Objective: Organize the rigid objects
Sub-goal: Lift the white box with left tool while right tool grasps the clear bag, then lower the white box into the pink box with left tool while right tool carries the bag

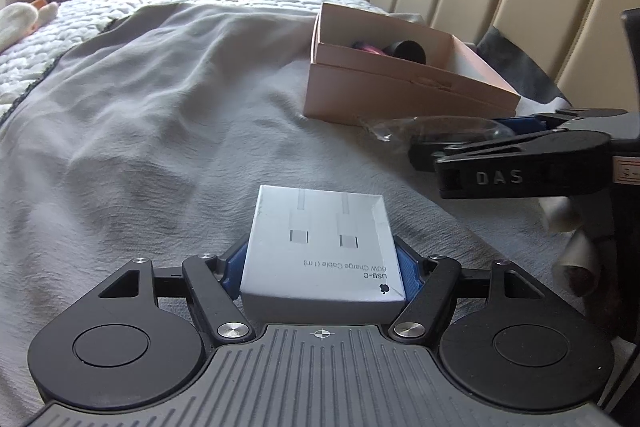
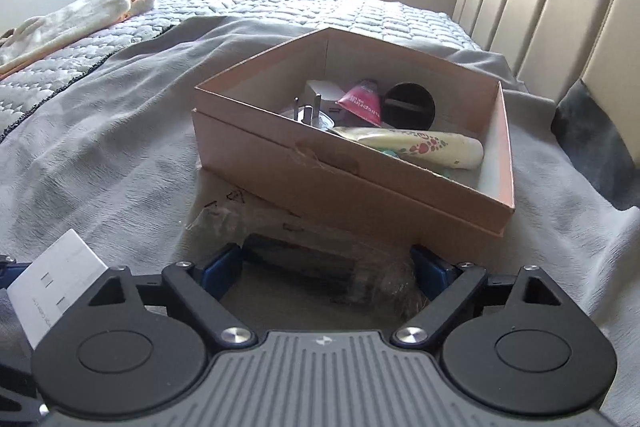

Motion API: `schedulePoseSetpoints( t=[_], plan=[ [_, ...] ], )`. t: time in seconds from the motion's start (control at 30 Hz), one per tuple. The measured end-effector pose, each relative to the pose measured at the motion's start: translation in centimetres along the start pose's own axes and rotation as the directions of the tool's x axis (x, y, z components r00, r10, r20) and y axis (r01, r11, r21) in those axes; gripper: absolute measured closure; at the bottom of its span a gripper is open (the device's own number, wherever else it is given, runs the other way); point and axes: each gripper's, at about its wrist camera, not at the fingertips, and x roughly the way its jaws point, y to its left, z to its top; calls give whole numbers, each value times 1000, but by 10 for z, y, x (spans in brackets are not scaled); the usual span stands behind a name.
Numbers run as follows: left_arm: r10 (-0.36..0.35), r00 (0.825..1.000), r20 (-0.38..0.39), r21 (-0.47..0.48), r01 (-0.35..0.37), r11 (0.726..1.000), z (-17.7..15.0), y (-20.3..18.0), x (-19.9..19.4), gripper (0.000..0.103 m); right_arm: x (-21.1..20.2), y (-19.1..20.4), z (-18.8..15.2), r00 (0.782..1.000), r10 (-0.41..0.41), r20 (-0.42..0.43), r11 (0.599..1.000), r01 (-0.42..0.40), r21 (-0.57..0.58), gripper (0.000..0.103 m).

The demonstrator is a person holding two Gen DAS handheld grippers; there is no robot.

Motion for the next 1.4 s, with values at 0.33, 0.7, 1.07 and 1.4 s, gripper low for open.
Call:
schedulePoseSetpoints(
  t=[0.33, 0.7, 1.07, 1.4],
  plan=[
    [-51, 998, 35, -18, 52, 999, -6, 7, -23, 28, -103, 12, -28, 995, 20, 101, 992, -7, -128, 13],
    [-124, 969, 216, 36, 119, 992, 62, -25, -81, 28, -152, -18, -69, 994, 39, 101, 998, -33, -60, 13],
    [-139, 969, 206, 29, 135, 990, 230, -62, 34, 30, -159, -46, -55, 982, 9, 189, 1000, -4, -29, 13],
    [-48, 986, 160, -140, 71, 988, 131, 10, 13, 32, -125, -55, -56, 997, 18, 80, 999, -16, -34, 13]
  ],
)
